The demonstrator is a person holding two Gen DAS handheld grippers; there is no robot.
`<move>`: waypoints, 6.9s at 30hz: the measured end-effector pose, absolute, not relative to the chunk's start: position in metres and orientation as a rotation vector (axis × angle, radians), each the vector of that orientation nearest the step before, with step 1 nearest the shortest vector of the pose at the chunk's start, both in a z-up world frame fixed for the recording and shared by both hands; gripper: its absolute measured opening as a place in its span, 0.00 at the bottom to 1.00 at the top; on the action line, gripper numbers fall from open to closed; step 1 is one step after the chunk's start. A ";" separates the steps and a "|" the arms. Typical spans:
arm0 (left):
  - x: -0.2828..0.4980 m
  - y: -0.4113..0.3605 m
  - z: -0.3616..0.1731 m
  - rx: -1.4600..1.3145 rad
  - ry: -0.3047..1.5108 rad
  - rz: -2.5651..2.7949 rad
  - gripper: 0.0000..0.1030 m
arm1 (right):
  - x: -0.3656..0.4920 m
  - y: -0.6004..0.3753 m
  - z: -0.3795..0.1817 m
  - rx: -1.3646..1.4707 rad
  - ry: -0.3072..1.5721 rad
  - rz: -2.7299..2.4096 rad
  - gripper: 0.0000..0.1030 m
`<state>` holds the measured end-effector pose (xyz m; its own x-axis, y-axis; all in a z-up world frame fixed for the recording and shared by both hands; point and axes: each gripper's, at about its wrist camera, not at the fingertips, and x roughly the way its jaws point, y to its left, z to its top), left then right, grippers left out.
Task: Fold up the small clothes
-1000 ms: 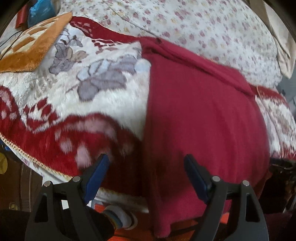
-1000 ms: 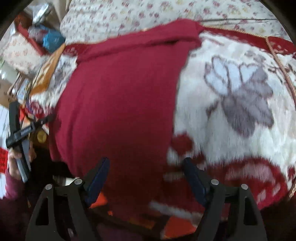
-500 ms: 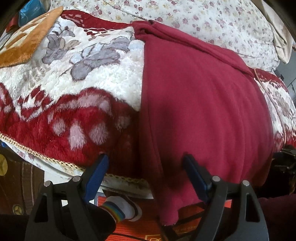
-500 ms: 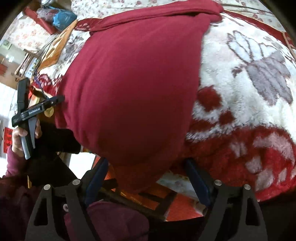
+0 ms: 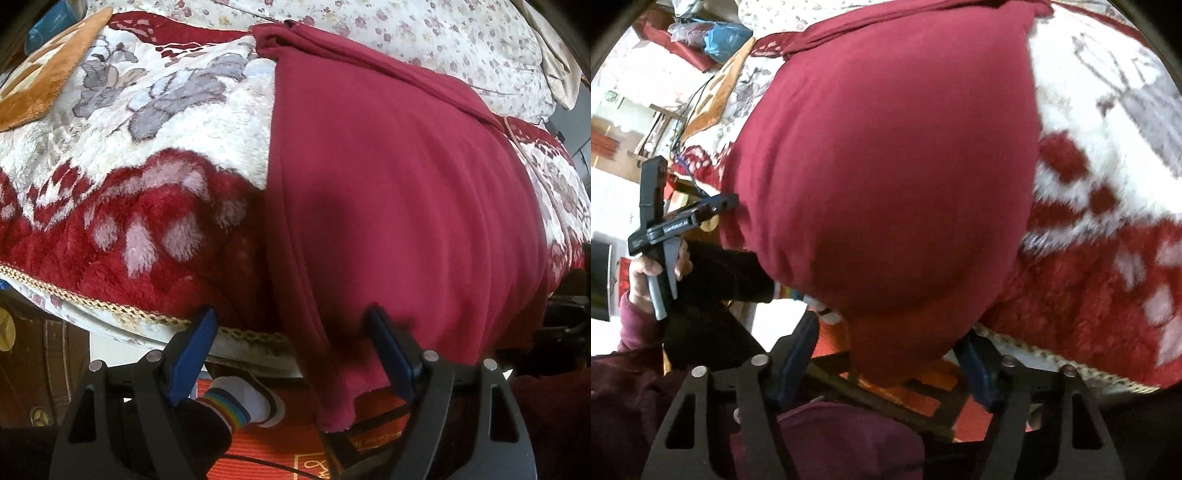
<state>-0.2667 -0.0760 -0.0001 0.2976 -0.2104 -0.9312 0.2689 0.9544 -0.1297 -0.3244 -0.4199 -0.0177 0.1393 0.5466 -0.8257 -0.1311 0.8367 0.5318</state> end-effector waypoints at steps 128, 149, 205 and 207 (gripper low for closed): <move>-0.030 -0.094 0.060 -0.229 1.146 -0.265 0.80 | 0.052 -0.271 0.055 0.310 1.023 0.430 0.58; -0.016 -0.121 0.040 -0.127 1.146 -0.199 0.82 | -0.067 -0.496 0.058 0.350 0.931 -0.036 0.59; -0.022 -0.122 0.057 -0.169 1.092 -0.319 0.34 | 0.055 -0.259 0.066 0.189 1.056 0.373 0.22; -0.022 -0.122 0.058 -0.165 1.090 -0.321 0.31 | 0.055 -0.259 0.067 0.186 1.056 0.372 0.22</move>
<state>-0.0225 -0.1224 0.0578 0.4224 -0.3349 -0.8422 0.1745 0.9419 -0.2871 0.0547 -0.2592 0.0671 0.4382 0.3850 -0.8123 -0.2088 0.9225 0.3246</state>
